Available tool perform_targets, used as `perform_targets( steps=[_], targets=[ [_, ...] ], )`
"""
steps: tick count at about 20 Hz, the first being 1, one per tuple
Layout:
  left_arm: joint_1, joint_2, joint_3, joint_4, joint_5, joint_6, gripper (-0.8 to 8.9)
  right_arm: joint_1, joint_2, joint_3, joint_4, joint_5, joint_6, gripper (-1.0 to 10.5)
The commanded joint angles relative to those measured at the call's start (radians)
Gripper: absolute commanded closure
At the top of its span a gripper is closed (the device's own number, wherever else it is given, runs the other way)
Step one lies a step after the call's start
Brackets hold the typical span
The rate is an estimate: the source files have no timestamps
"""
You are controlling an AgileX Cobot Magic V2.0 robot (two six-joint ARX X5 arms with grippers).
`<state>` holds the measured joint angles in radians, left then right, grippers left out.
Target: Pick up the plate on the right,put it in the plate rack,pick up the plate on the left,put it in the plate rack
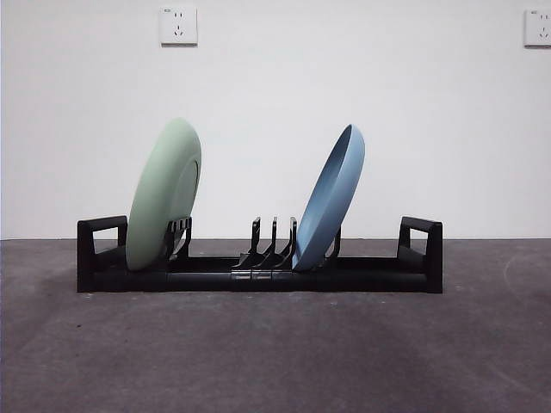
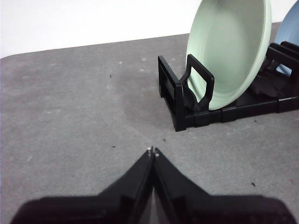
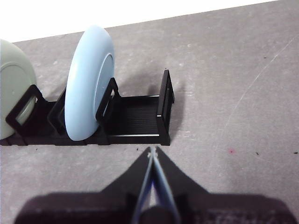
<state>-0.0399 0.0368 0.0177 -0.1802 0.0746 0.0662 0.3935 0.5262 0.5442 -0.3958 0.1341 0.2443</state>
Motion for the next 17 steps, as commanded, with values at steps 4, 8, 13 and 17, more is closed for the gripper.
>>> perform_targets(
  steps=[4, 8, 13, 17],
  targets=[
    [0.002, -0.004, -0.014, 0.001, 0.005, -0.021, 8.17, 0.000, -0.001, -0.002, 0.005, 0.003, 0.009, 9.5],
    [0.002, -0.004, -0.014, 0.001, 0.005, -0.021, 8.17, 0.000, -0.001, -0.002, 0.005, 0.003, 0.009, 9.5],
    [0.002, -0.004, -0.014, 0.001, 0.005, -0.021, 8.17, 0.000, -0.001, -0.002, 0.005, 0.003, 0.009, 9.5],
    [0.002, -0.004, -0.014, 0.001, 0.005, -0.021, 8.17, 0.000, -0.001, -0.002, 0.005, 0.007, -0.048, 9.5]
  ],
)
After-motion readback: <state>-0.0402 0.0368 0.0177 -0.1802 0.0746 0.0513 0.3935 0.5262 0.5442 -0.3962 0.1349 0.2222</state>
